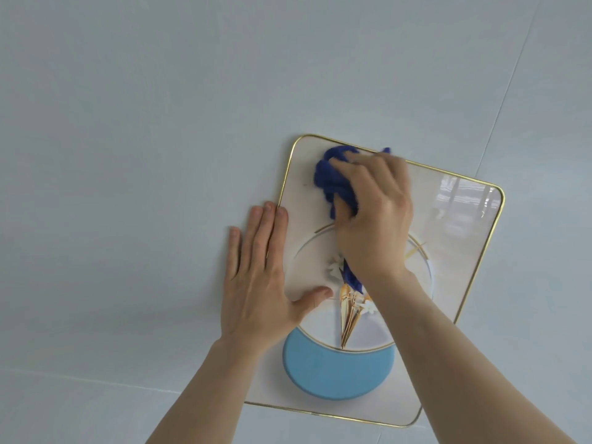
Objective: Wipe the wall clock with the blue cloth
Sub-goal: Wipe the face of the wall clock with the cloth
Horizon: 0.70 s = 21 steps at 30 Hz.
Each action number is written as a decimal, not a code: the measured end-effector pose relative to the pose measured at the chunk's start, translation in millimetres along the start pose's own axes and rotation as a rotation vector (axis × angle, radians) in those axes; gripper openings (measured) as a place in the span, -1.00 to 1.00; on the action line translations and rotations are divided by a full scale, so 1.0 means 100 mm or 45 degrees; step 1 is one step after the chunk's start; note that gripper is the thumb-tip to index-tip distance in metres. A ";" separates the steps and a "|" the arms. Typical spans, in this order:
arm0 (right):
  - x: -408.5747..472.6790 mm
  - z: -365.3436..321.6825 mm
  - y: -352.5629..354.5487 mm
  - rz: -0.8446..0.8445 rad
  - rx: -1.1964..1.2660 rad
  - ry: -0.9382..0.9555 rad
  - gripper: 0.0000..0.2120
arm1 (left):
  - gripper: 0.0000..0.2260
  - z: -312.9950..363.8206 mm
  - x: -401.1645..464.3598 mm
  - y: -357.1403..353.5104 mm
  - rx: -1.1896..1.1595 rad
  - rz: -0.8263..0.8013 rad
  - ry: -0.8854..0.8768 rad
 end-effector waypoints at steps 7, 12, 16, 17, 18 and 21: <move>0.05 0.08 0.15 0.107 0.055 -0.234 -0.64 | 0.09 -0.01 0.00 -0.01 -0.008 0.027 -0.009; 0.12 -0.13 -0.15 0.026 0.068 -0.124 -0.72 | 0.10 -0.02 -0.01 -0.03 0.001 0.034 -0.009; 0.00 -0.31 -0.26 -0.047 -0.008 0.068 -0.74 | 0.07 -0.01 -0.01 -0.04 0.048 0.054 -0.001; -0.02 -0.32 -0.27 -0.058 -0.038 0.097 -0.74 | 0.07 -0.01 -0.01 -0.04 0.060 0.055 0.007; -0.03 -0.33 -0.27 -0.067 -0.063 0.109 -0.74 | 0.07 -0.01 0.00 -0.04 0.075 0.048 0.010; -0.04 -0.32 -0.26 -0.096 -0.103 0.134 -0.79 | 0.11 -0.02 0.00 -0.02 0.084 0.032 0.010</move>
Point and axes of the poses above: each hand's wrist, its own x-axis towards the middle knuckle, its own y-axis out of the back of the hand, z = x × y, the point moved 6 cm from there along x, towards the middle knuckle, and after that the axes turned 4 degrees about -z, right-handed, at the moved point
